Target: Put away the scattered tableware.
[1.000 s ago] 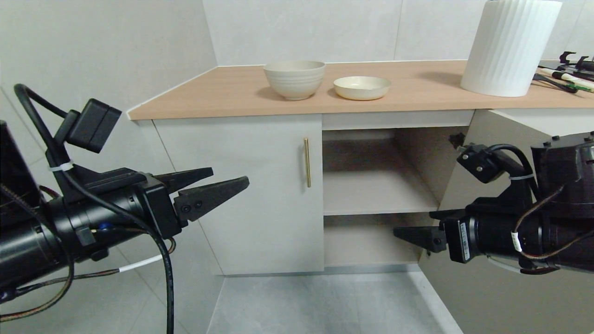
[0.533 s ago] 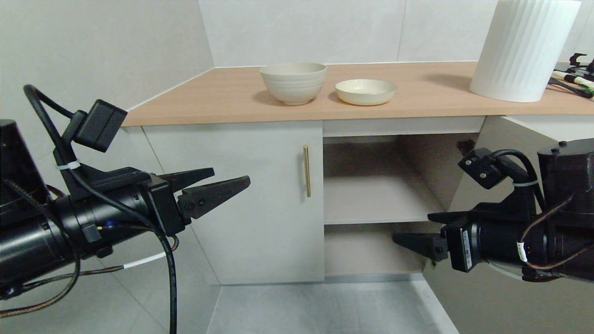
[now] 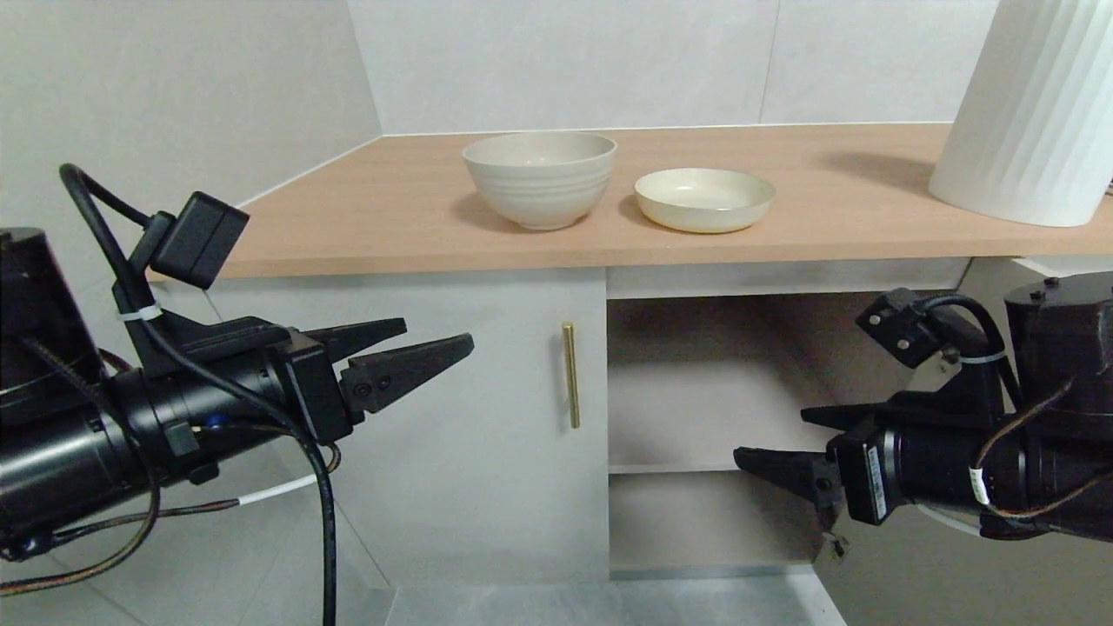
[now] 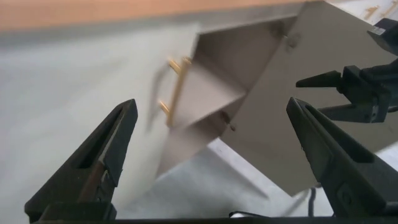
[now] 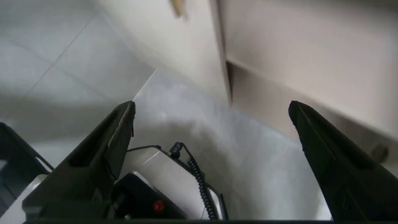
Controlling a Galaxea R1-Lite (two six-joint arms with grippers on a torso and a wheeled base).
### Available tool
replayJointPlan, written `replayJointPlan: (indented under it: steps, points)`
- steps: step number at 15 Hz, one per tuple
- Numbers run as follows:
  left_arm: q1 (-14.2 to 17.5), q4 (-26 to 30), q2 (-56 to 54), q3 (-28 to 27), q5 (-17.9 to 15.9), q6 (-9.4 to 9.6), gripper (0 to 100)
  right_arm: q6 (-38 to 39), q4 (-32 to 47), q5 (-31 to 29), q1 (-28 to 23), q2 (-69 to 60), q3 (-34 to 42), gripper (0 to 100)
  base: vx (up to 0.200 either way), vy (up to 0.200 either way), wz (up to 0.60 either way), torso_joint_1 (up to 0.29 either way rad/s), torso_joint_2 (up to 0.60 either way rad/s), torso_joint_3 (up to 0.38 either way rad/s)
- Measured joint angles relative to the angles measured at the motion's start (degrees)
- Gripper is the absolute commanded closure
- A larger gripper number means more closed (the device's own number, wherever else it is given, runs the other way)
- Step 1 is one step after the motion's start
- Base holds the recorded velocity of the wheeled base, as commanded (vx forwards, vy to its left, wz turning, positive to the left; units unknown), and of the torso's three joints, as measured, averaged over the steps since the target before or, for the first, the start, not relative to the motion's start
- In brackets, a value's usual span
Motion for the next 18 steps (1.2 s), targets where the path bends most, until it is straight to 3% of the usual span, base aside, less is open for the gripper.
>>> replayJointPlan:
  steps: [6, 9, 14, 18]
  points:
    - [0.0, -0.1, 0.1, 0.0, 0.0, 0.0, 0, -1.6, -0.1, 0.1, 0.4, -0.2, 0.2, 0, 0.0, 0.0, 0.0, 0.004, -0.02, -0.013]
    - [0.0, -0.1, 0.2, 0.0, 0.0, 0.0, 0, -1.7, -0.1, 0.1, 0.5, -0.4, 0.2, 0, 0.0, 0.0, 0.0, 0.041, -0.24, -0.25]
    - [0.0, -0.6, 1.2, 0.0, -0.1, -0.18, 0, -1.7, -0.1, 0.1, 0.5, -0.5, 0.3, 0, 0.0, 0.0, 0.0, 0.169, -0.49, -0.297]
    - [0.0, -1.0, 2.0, -0.4, -0.4, -1.39, 0, -1.6, -0.1, 0.1, 0.5, -0.5, 0.3, 0, 0.0, 0.0, 0.0, 0.177, -0.47, -0.292]
